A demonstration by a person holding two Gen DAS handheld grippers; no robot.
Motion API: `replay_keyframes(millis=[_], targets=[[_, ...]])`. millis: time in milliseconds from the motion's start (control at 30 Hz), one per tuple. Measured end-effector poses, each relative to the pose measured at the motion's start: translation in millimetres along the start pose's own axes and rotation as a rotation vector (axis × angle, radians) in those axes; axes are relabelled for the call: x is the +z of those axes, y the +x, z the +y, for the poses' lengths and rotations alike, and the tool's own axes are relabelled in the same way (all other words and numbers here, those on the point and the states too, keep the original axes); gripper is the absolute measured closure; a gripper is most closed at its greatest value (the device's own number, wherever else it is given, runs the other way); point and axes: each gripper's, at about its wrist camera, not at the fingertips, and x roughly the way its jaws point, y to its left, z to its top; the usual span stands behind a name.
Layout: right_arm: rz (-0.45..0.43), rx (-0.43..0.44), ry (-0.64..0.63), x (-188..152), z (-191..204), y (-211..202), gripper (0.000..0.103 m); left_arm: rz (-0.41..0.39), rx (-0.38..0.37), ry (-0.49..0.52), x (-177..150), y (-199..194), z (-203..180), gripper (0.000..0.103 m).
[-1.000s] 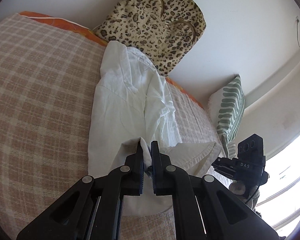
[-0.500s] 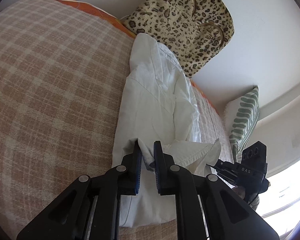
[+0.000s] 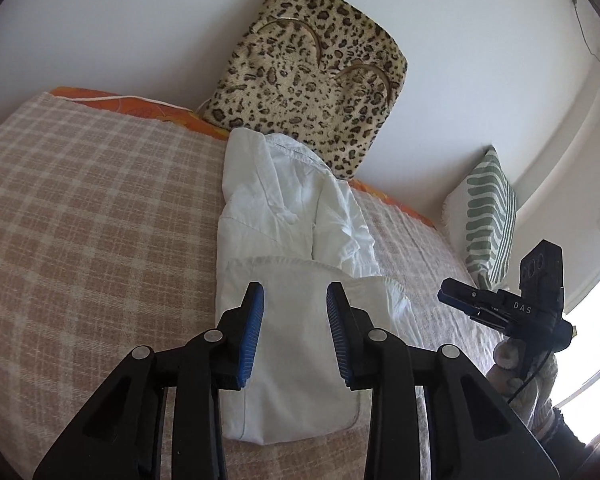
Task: Fold small clothes
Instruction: 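Open both tools and lift them off the folded shirt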
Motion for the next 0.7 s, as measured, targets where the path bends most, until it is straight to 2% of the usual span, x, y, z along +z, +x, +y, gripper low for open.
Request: replay_keyframes(millis=[67, 167, 267, 333, 400, 467, 533, 700], targets=[[0.001, 0.002, -0.149, -12.5, 28.3, 2.3, 0.061, 0.013, 0.0, 0.051, -5.7, 3.9, -9.9, 0.072], [0.028, -0.02, -0.331, -33.4, 62.6, 16.4, 0.061, 0.047, -0.023, 0.067, -15.1, 13.1, -16.3, 0.072], [0.06, -0.064, -0.427, -45.1, 74.8, 37.9, 0.061, 0.101, -0.032, 0.074, -25.3, 26.7, -21.3, 0.072], [0.085, -0.112, -0.445, -47.6, 72.2, 52.1, 0.061, 0.145, -0.026, 0.097, -31.9, 37.1, -26.5, 0.072], [0.106, -0.219, -0.443, -46.8, 62.7, 65.6, 0.061, 0.171, -0.011, 0.106, -35.4, 46.4, -28.0, 0.072], [0.128, -0.262, -0.425, -45.8, 51.2, 73.3, 0.061, 0.187, 0.018, 0.106, -36.4, 54.0, -24.9, 0.072], [0.137, -0.288, -0.419, -45.8, 44.9, 75.8, 0.064, 0.197, 0.036, 0.089, -35.0, 59.7, -18.8, 0.072], [0.146, -0.268, -0.408, -45.2, 38.1, 73.8, 0.065, 0.195, 0.054, 0.009, -25.6, 59.7, 0.4, 0.072]])
